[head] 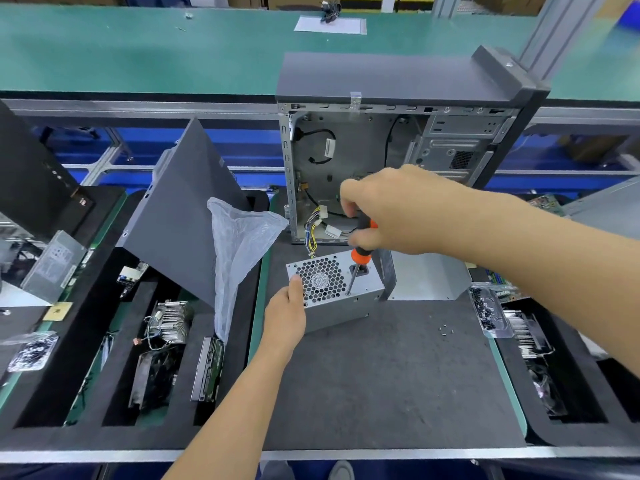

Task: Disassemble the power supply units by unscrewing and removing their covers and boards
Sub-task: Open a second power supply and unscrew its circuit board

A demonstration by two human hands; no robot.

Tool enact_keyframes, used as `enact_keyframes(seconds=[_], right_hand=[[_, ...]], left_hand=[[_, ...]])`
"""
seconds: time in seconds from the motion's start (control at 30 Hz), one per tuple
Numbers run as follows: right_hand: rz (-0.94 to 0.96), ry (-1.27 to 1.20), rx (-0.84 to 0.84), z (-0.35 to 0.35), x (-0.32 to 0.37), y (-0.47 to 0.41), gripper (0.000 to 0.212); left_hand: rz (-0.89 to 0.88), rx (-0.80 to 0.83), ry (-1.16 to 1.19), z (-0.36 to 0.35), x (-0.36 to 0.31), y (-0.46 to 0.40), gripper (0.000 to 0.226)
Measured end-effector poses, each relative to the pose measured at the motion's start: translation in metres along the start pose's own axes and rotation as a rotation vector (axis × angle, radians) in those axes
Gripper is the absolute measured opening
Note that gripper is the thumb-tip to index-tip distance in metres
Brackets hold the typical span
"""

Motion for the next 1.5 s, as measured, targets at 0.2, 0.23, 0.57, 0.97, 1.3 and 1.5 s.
enact_keyframes(seconds=[0.2,0.23,0.57,0.97,1.3,1.5], right_hand=[[-0.066,-0.497,0.123,-0.006,-0.004,0.003,0.040],[-0.074,-0.478,0.131,-0.006,-0.004,0.004,0.036],[-0.149,-0.380,0.117,-0.004,-0.005,-0.002,0.026],[-0.346,-0.301,0.129,-0.008,-0.009,0.005,0.062],[-0.169,-0.326,0.157,-0.008,-0.013,0.000,0.081],[-0.088,-0.389,0.152,-0.004,-0.009,0.002,0.091]], left_hand=[[0.000,0.003,-0.016,0.000,-0.001,0.000,0.052],[-0.001,0.007,-0.020,0.000,-0.001,0.000,0.053],[-0.012,0.021,-0.004,0.000,-0.002,0.003,0.052],[-0.016,0.012,-0.017,0.001,-0.001,0.002,0.052],[-0.012,0.016,-0.013,0.000,-0.001,0.001,0.052],[0.006,-0.002,0.001,0.001,0.000,-0.001,0.052]])
Point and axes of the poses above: each hand's wrist, its own y-axis away from the middle knuckle, its own z-axis out of the back of the hand, x = y × z, the point moved 5 cm from there along -y, towards the middle knuckle, and after that the axes turned 10 degrees about z, right-handed, at the moved point
